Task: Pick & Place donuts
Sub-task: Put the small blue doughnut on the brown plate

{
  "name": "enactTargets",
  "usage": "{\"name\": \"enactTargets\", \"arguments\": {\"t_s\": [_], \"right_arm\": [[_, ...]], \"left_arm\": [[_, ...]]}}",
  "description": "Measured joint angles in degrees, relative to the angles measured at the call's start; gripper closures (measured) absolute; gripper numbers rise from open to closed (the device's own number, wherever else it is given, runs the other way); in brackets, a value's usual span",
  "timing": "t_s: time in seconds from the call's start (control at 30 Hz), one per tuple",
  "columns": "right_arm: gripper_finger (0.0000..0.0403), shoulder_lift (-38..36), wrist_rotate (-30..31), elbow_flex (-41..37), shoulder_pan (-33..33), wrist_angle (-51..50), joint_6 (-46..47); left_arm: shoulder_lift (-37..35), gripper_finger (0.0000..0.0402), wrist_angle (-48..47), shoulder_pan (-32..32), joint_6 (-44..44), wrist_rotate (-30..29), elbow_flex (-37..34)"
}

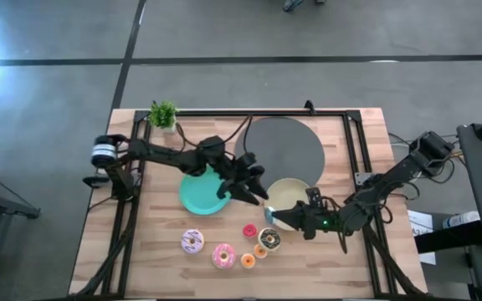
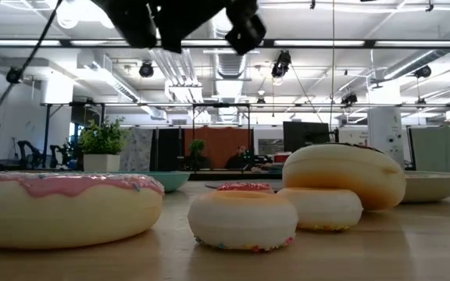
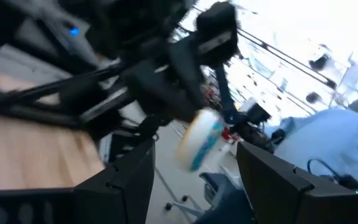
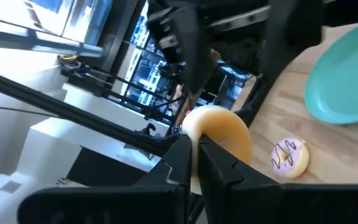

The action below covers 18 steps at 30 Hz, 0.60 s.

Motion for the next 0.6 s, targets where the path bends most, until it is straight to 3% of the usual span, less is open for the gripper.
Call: {"name": "enactTargets", "arguments": {"t_s": [0.2, 0.6], "right_arm": [[0.039, -0.9, 0.0, -0.4, -0.1, 0.0, -0.2], [0.039, -1.7, 1.8, -0.4, -0.6, -1.6, 0.1]], "left_arm": [[2.9, 0.0201, 0.3, -0.4, 7.4, 0.7, 4.6], [6.7, 0.0201, 0.0, -0.6, 6.0, 5.0, 8.5]]}}
